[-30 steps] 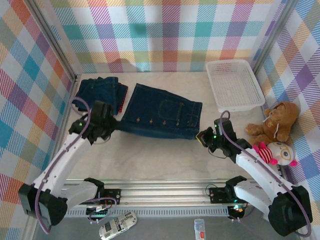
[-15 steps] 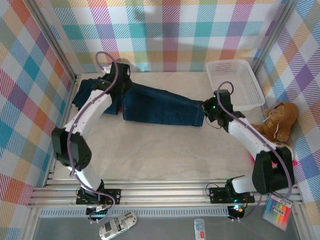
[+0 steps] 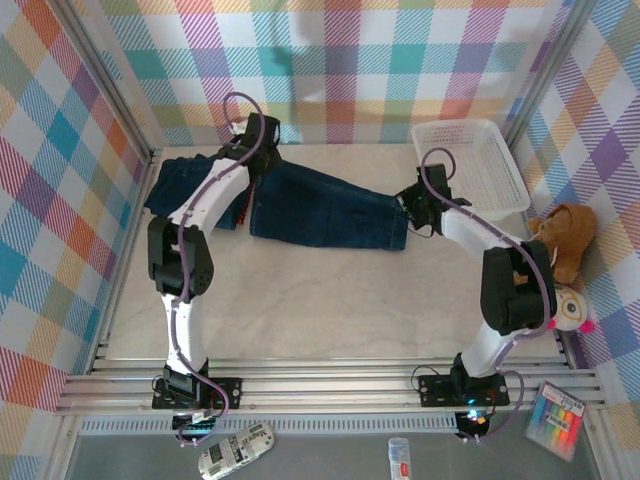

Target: Fold and stack the skirts

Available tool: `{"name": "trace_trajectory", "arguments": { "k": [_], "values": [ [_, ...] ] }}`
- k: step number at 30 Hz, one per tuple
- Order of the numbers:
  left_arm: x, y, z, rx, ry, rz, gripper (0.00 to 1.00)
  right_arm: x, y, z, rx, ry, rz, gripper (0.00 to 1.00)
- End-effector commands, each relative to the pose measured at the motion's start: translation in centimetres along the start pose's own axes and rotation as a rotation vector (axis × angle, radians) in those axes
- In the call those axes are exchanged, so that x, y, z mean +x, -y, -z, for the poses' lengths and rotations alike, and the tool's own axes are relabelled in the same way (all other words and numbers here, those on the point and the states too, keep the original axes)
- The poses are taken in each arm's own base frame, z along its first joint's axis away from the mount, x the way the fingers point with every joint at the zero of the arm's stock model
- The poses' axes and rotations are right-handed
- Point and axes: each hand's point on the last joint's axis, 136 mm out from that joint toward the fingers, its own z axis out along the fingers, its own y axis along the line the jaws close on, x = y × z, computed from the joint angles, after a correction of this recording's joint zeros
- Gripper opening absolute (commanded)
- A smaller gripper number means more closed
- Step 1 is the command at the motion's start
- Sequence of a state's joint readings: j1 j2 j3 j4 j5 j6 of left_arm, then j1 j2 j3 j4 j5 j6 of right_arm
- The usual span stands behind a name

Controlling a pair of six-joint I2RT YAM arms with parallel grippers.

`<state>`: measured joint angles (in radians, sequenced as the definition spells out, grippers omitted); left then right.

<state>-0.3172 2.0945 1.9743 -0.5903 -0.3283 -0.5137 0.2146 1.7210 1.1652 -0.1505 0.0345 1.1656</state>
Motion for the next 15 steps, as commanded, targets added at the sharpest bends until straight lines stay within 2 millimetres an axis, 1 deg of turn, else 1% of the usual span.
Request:
{"name": "trace_trajectory", "arguments": {
  "k": [1, 2, 3, 4, 5, 6, 8, 10, 12, 14, 15],
  "values": [
    [-1.2, -0.6, -2.0, -0.044, -0.004, 0.013, 0.07, -1.8, -1.3, -1.0, -0.018, 0.050, 0.012, 0.29],
    [-1.0, 0.2, -2.5, -0.020, -0.038, 0.011, 0.37, -2.0, -2.1, -1.1, -0.044, 0.055, 0.035, 0.43],
    [-0.8, 0.7, -2.8, -0.006, -0.071, 0.006, 0.59, -2.1, -2.8, -0.9, -0.055, 0.059, 0.053, 0.55],
    [-0.7, 1.1, -2.7, -0.001, -0.103, 0.006, 0.83, -2.1, -3.5, -0.5, -0.056, 0.063, 0.073, 0.66],
    [-0.5, 1.4, -2.5, -0.001, -0.127, 0.012, 0.97, -2.0, -4.4, 0.2, -0.071, 0.073, 0.109, 0.81],
    [-0.3, 1.5, -2.0, 0.000, -0.144, 0.017, 1.00, -1.7, -5.0, 0.9, -0.082, 0.089, 0.141, 1.00],
    [0.6, 2.1, -1.2, 0.034, -0.180, 0.026, 1.00, -0.5, -6.2, 2.3, -0.104, 0.123, 0.235, 0.99],
    [2.0, 3.1, -0.5, 0.105, -0.230, 0.046, 1.00, 1.0, -6.9, 2.8, -0.142, 0.125, 0.302, 0.99],
    [4.0, 4.5, -0.2, 0.201, -0.291, 0.068, 1.00, 2.2, -6.5, 2.2, -0.142, 0.109, 0.322, 0.99],
    [6.4, 6.4, -0.2, 0.313, -0.367, 0.076, 1.00, 3.2, -6.1, 0.8, -0.141, 0.057, 0.350, 0.99],
    [7.3, 6.9, -0.4, 0.347, -0.401, 0.078, 1.00, 3.7, -6.0, 0.1, -0.142, 0.028, 0.371, 0.99]
  ]
}}
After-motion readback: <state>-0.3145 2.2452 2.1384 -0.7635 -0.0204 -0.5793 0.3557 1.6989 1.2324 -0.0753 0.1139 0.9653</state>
